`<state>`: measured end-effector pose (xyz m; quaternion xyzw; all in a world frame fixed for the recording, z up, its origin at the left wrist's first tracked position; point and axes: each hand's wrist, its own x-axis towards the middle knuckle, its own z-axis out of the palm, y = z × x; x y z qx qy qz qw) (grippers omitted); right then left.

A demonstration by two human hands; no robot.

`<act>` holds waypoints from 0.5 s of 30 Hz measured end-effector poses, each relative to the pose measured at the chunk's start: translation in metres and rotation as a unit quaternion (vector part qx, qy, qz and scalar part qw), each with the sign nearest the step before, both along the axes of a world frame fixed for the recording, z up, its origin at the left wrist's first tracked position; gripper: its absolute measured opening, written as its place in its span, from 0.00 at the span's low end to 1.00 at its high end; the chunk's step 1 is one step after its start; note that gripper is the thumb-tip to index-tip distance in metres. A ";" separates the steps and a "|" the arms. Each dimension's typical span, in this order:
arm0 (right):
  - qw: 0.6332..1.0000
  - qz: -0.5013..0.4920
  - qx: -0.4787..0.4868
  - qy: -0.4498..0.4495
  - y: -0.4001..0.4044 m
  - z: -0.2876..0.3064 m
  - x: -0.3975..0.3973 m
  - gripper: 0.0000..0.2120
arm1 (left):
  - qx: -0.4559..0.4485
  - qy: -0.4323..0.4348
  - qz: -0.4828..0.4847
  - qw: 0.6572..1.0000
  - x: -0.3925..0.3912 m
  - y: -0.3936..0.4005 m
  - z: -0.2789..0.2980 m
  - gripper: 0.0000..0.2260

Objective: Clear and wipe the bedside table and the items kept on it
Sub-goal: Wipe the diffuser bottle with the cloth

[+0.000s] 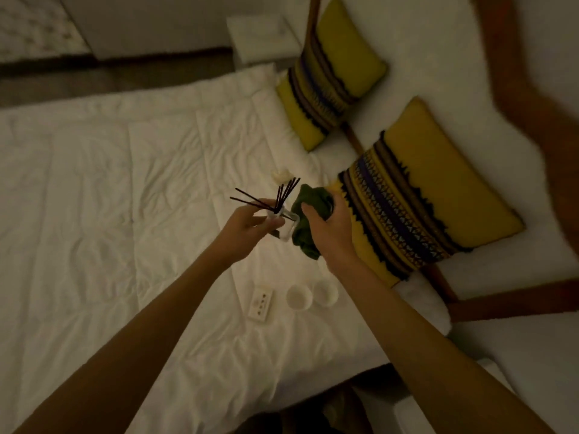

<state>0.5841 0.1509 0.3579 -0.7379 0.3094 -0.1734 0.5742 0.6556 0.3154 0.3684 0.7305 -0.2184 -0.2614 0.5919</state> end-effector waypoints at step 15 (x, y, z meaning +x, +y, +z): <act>0.950 -0.021 -0.073 -0.301 -0.032 0.282 -0.022 0.14 | -0.299 -0.107 0.025 0.948 -0.022 -0.132 0.271 0.08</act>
